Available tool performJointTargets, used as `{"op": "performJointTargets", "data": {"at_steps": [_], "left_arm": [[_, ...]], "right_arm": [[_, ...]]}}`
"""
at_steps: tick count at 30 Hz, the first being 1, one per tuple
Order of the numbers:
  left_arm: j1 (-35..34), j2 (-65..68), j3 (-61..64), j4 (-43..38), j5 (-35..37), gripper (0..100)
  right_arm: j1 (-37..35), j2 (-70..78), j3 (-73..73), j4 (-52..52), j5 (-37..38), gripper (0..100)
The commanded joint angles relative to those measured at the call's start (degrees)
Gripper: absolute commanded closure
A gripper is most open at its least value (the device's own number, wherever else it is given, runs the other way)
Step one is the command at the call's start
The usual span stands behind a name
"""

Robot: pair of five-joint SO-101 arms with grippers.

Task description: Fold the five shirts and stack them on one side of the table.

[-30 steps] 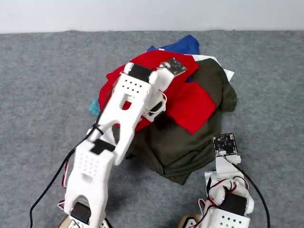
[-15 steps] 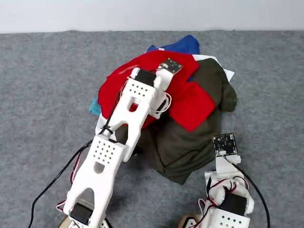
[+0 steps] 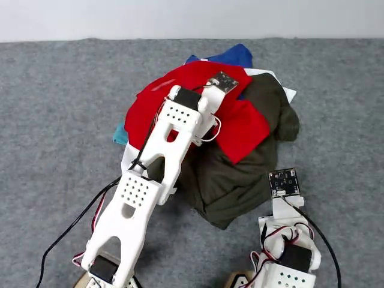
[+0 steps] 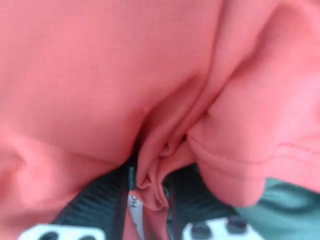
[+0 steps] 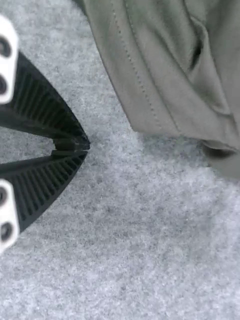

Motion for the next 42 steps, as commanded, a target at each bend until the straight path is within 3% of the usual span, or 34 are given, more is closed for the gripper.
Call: {"op": "performJointTargets", "data": {"at_steps": [1,9,16,22,34,42], "left_arm": [[-1.76,-9.49,-3.65,0.62,-1.32,99],[-5.63,-24.35,-5.67,0.18,-1.41,99],[-13.80,-33.58,-16.75,0.18,-1.49,99],[-24.70,-38.33,-26.24,0.18,-1.49,99],[-49.32,-44.66,-26.15,0.62,-8.26,99],[-61.19,-44.75,-14.29,0.70,-12.40,99]], "right_arm": [[-0.31,-0.57,0.79,-0.84,-0.53,99.0],[-0.31,-0.57,0.79,-0.84,-0.53,99.0],[-0.31,-0.57,0.79,-0.84,-0.53,99.0],[-0.31,-0.57,0.79,-0.84,-0.53,99.0],[-0.31,-0.57,0.79,-0.84,-0.53,99.0],[-0.31,-0.57,0.79,-0.84,-0.53,99.0]]}}
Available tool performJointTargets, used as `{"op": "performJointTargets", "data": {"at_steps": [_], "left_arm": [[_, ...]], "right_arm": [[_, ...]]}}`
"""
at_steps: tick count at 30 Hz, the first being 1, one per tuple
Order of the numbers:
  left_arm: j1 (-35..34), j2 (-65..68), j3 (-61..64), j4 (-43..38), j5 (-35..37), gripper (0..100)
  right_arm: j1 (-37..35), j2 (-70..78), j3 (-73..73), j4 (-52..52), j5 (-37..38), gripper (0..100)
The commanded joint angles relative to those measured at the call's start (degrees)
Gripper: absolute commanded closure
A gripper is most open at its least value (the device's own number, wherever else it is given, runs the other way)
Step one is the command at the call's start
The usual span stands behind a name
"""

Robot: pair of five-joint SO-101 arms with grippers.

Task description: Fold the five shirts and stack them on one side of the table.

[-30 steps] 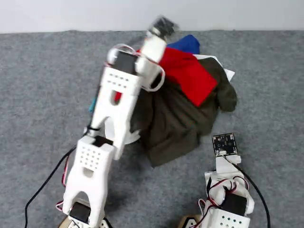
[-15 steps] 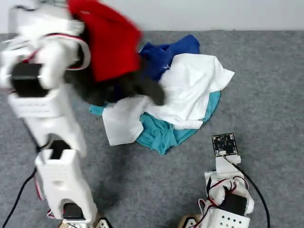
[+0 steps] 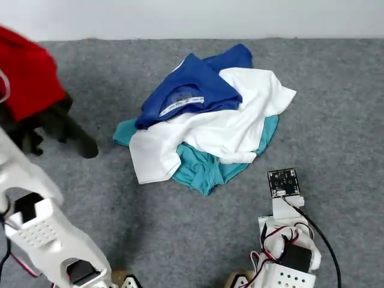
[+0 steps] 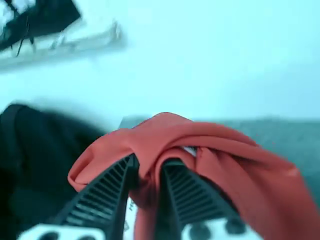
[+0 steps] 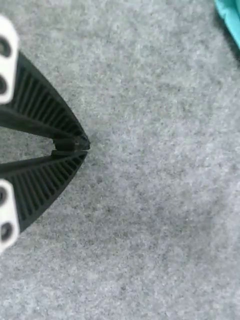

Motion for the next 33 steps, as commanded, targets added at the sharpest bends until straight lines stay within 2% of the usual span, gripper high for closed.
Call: {"op": "performJointTargets", "data": {"at_steps": [1,6,10,12,18,22,28,33], "left_arm": [[-4.66,-3.60,5.41,0.70,-2.73,99],[-8.44,-4.13,16.22,0.70,-9.23,97],[-11.34,-4.13,19.91,0.70,-10.46,82],[-11.78,-4.13,20.00,0.70,-10.46,77],[-11.25,-4.13,19.74,0.70,-10.46,77],[-9.58,-4.13,20.00,0.70,-9.93,77],[-3.60,-5.36,20.44,0.88,-7.30,77],[5.71,-13.27,31.52,0.88,-7.30,77]], "right_arm": [[-0.31,-0.57,0.79,-0.84,-0.53,99.0],[-0.31,-0.57,0.79,-0.84,-0.53,99.0],[-0.31,-0.57,0.79,-0.84,-0.53,99.0],[-0.31,-0.57,0.79,-0.84,-0.53,99.0],[-0.31,-0.57,0.79,-0.84,-0.53,99.0],[-0.31,-0.57,0.79,-0.84,-0.53,99.0],[-0.31,-0.57,0.79,-0.84,-0.53,99.0],[-0.31,-0.57,0.79,-0.84,-0.53,99.0]]}}
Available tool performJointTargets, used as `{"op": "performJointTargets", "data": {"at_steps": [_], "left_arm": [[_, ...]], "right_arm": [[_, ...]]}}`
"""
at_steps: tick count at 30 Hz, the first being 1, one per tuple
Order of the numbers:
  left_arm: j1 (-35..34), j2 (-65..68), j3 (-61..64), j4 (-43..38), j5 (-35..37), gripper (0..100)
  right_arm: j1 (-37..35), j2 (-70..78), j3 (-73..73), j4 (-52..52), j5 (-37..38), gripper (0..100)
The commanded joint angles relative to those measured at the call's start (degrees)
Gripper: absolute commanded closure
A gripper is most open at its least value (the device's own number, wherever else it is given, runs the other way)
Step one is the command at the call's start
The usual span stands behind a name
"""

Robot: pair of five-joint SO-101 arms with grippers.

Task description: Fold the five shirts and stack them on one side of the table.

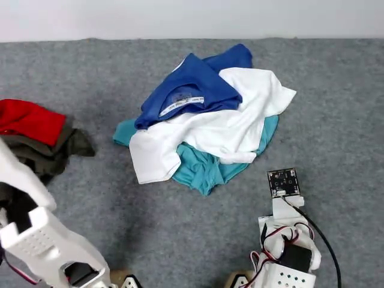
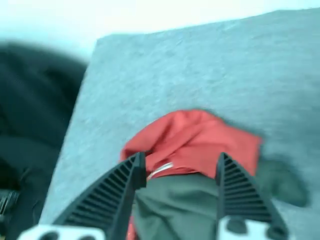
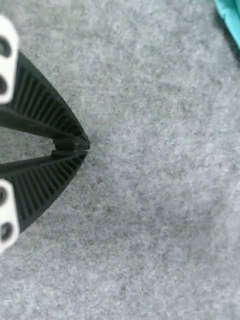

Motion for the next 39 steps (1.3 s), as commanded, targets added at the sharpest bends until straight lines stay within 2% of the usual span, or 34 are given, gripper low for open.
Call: {"op": "performJointTargets", "data": {"at_steps": [1,9,15,21,27,39], "left_arm": [[7.82,-8.70,8.92,0.88,0.97,77],[27.60,-14.51,28.53,0.70,0.79,77],[38.77,-11.08,31.60,-2.20,1.05,77],[44.66,-3.52,31.60,-6.51,1.05,77],[47.21,7.30,29.41,-11.69,0.97,77],[48.97,35.52,6.99,-11.16,0.97,78]], "right_arm": [[-0.31,-0.57,0.79,-0.84,-0.53,99.0],[-0.31,-0.57,0.79,-0.84,-0.53,99.0],[-0.31,-0.57,0.79,-0.84,-0.53,99.0],[-0.31,-0.57,0.79,-0.84,-0.53,99.0],[-0.31,-0.57,0.79,-0.84,-0.53,99.0],[-0.31,-0.57,0.79,-0.84,-0.53,99.0]]}}
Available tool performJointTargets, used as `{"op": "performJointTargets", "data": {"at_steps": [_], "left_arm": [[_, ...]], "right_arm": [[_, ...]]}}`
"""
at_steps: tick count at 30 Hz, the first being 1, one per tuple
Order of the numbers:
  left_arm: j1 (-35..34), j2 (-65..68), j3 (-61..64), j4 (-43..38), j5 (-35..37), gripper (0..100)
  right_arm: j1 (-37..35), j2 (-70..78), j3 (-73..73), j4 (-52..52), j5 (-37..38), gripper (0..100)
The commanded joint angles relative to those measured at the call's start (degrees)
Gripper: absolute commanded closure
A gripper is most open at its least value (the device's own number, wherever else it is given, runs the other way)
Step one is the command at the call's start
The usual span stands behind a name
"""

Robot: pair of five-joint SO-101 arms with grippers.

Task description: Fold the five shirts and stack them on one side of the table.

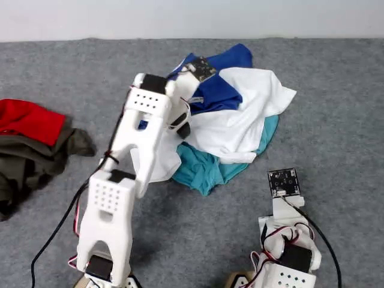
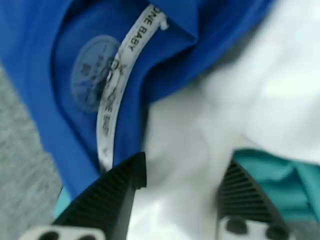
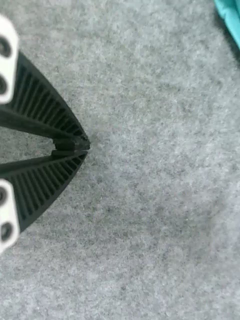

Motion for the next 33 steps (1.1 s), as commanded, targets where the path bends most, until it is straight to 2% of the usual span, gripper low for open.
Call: {"op": "performJointTargets", "data": {"at_steps": [1,6,9,14,22,28,33], "left_arm": [[0.44,5.45,-9.54,0.09,0.53,79],[0.44,12.66,-21.93,5.71,0.35,100],[0.53,14.33,-29.14,11.52,0.53,99],[-0.18,10.29,-32.57,11.34,0.62,99],[-1.41,-5.27,-32.48,11.25,0.62,99],[-5.19,-16.18,-32.57,11.16,0.62,99],[-10.99,-24.09,-32.57,11.16,0.62,99]], "right_arm": [[-0.31,-0.57,0.79,-0.84,-0.53,99.0],[-0.31,-0.57,0.79,-0.84,-0.53,99.0],[-0.31,-0.57,0.79,-0.84,-0.53,99.0],[-0.31,-0.57,0.79,-0.84,-0.53,99.0],[-0.31,-0.57,0.79,-0.84,-0.53,99.0],[-0.31,-0.57,0.79,-0.84,-0.53,99.0],[-0.31,-0.57,0.79,-0.84,-0.53,99.0]]}}
